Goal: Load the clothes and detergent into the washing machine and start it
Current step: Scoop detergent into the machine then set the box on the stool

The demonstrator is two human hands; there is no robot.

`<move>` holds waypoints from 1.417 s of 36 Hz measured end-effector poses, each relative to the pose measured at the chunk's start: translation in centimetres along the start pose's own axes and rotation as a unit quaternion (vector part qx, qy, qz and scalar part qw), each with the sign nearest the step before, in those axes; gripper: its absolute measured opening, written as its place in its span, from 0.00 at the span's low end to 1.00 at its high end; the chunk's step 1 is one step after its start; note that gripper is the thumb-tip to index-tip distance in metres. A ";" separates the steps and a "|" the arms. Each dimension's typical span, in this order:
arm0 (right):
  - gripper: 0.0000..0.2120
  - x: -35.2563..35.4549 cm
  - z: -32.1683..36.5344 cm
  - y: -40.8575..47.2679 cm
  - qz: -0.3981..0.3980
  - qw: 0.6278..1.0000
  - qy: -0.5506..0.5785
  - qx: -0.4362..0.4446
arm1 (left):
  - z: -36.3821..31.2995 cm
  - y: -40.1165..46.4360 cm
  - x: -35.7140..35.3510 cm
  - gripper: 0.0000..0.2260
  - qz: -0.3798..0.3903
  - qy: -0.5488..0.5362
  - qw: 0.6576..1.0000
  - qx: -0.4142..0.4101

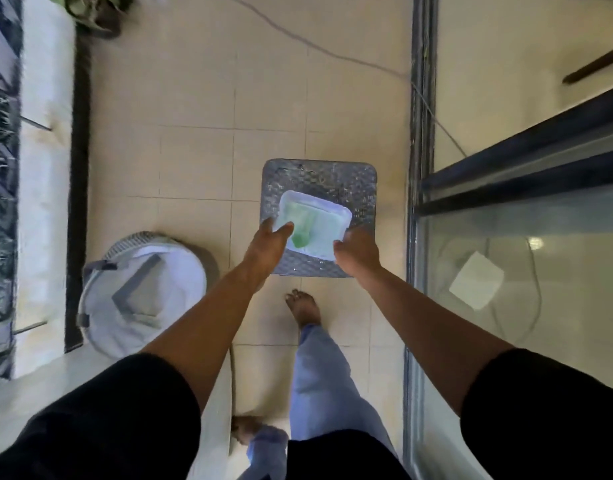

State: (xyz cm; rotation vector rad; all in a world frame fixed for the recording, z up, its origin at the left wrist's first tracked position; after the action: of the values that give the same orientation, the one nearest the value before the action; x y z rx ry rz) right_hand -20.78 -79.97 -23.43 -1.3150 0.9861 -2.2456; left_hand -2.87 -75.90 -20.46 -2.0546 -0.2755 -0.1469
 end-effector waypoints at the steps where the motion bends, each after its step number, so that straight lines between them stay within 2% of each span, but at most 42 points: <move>1: 0.14 0.1 0.1 -0.2 -0.002 1.000 -0.002 0.003 | 0.1 -0.1 0.1 0.27 -0.002 0.000 1.000 -0.002; 6: 0.10 0.7 1.4 -1.8 -0.031 0.997 -0.021 0.063 | 0.3 -2.2 2.3 0.31 -0.039 -0.024 0.999 -0.022; 10: 0.12 1.5 4.6 -4.4 -0.057 0.990 -0.011 0.131 | 0.3 -5.5 5.5 0.20 -0.091 -0.062 0.993 -0.053; 14: 0.20 2.5 9.9 -8.5 -0.046 0.972 0.000 0.229 | 0.9 -9.6 11.0 0.18 -0.165 -0.094 0.978 -0.084; 17: 0.20 2.8 13.8 -12.3 -0.042 0.948 0.006 0.315 | 1.9 -13.7 15.4 0.16 -0.200 -0.135 0.964 -0.110; 20: 0.19 2.5 17.4 -17.3 -0.048 0.918 0.017 0.394 | 3.6 -18.7 19.6 0.20 -0.213 -0.169 0.951 -0.147; 24: 0.21 1.1 21.8 -25.8 -0.046 0.869 0.006 0.493 | 6.8 -26.3 23.6 0.11 -0.224 -0.241 0.919 -0.220; 25: 0.21 0.4 22.6 -28.0 -0.041 0.856 0.009 0.516 | 8.0 -28.1 24.5 0.12 -0.234 -0.253 0.909 -0.234; 28: 0.21 -2.2 24.2 -34.6 -0.009 0.820 0.024 0.572 | 12.7 -33.5 27.4 0.29 -0.295 -0.305 0.871 -0.247; 29: 0.21 -3.3 24.5 -36.7 0.009 0.810 0.030 0.585 | 14.4 -35.2 28.3 0.31 -0.314 -0.320 0.855 -0.259; 31: 0.22 -5.8 24.9 -40.5 0.050 0.791 0.034 0.609 | 17.4 -38.8 29.8 0.28 -0.358 -0.346 0.821 -0.278; 36: 0.22 -13.7 25.2 -49.6 0.138 0.742 0.026 0.655 | 24.7 -47.2 32.3 0.14 -0.513 -0.358 0.721 -0.299; 39: 0.21 -17.9 24.5 -54.6 0.177 0.706 0.025 0.686 | 31.0 -50.2 33.5 0.25 -0.617 -0.343 0.648 -0.286; 43: 0.21 -24.9 23.0 -58.6 0.231 0.687 -0.010 0.689 | 38.8 -52.9 34.2 0.27 -0.669 -0.331 0.620 -0.243; 46: 0.22 -28.7 22.0 -61.8 0.230 0.672 -0.051 0.702 | 43.3 -54.4 34.0 0.31 -0.697 -0.323 0.600 -0.223; 49: 0.23 -31.1 20.3 -65.0 0.257 0.647 -0.054 0.716 | 47.3 -56.1 33.1 0.27 -0.725 -0.352 0.552 -0.214; 51: 0.22 -33.4 19.5 -66.1 0.272 0.645 -0.072 0.710 | 49.1 -57.1 33.0 0.31 -0.733 -0.373 0.537 -0.187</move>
State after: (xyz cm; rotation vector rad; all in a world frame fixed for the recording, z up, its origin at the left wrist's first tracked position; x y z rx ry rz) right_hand 15.59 -21.40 10.01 -0.3042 -0.5039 -1.5179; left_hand 13.79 -2.10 11.85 -1.5196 -2.6710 -0.3341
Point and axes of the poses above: each hand's wrist, its own y-axis towards the middle knuckle, its own x-axis out of the back of the hand, z = x × y, the point moved 1 cm from there along y, towards the middle knuckle, and after that the axes turned 2 degrees about -z, right-handed, at the moved point
